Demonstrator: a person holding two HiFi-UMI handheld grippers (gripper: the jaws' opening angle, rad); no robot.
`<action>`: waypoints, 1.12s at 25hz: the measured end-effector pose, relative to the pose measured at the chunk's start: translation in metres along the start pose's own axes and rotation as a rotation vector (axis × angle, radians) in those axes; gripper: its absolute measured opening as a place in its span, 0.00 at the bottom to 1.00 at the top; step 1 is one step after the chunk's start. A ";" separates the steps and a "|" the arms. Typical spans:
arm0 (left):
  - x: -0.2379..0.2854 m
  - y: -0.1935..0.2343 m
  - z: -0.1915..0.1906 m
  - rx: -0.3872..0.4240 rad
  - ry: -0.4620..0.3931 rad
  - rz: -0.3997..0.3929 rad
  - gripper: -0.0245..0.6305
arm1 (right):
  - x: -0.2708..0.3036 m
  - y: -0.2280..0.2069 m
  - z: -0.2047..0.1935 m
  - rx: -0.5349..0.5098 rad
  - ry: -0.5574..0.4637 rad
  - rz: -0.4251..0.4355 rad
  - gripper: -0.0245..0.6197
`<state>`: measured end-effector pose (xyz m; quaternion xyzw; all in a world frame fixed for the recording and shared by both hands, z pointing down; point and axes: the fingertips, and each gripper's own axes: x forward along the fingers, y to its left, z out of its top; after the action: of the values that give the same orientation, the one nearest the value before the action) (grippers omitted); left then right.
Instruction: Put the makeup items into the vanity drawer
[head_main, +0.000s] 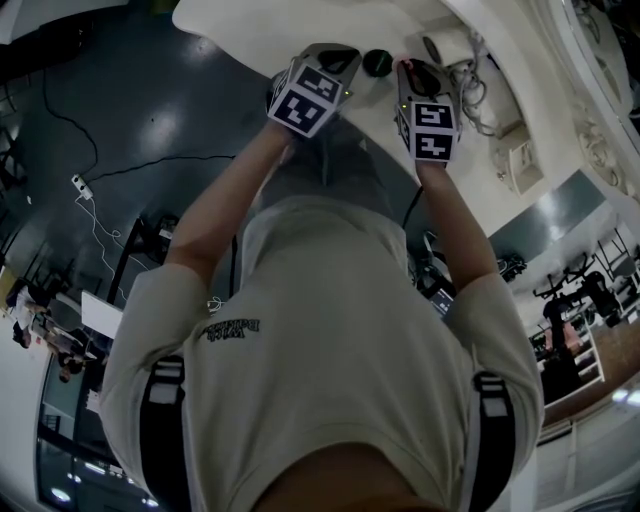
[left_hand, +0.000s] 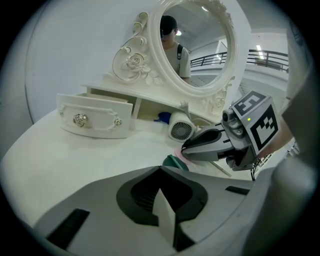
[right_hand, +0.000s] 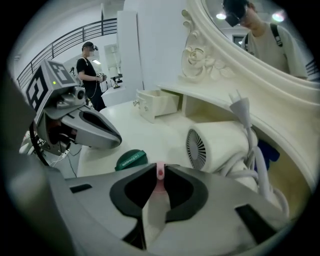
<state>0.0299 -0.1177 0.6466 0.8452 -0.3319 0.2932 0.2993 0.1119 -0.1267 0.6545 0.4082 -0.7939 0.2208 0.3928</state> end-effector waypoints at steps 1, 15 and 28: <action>0.000 -0.001 -0.001 -0.003 0.001 0.000 0.06 | 0.000 0.000 0.001 -0.005 -0.006 -0.002 0.11; -0.057 -0.010 0.038 0.010 -0.106 0.070 0.06 | -0.048 0.019 0.070 -0.025 -0.174 0.053 0.10; -0.196 -0.031 0.116 0.100 -0.391 0.265 0.06 | -0.181 0.062 0.174 -0.095 -0.496 0.119 0.10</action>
<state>-0.0320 -0.1051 0.4257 0.8487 -0.4767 0.1767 0.1458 0.0483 -0.1222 0.4032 0.3834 -0.8982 0.0992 0.1909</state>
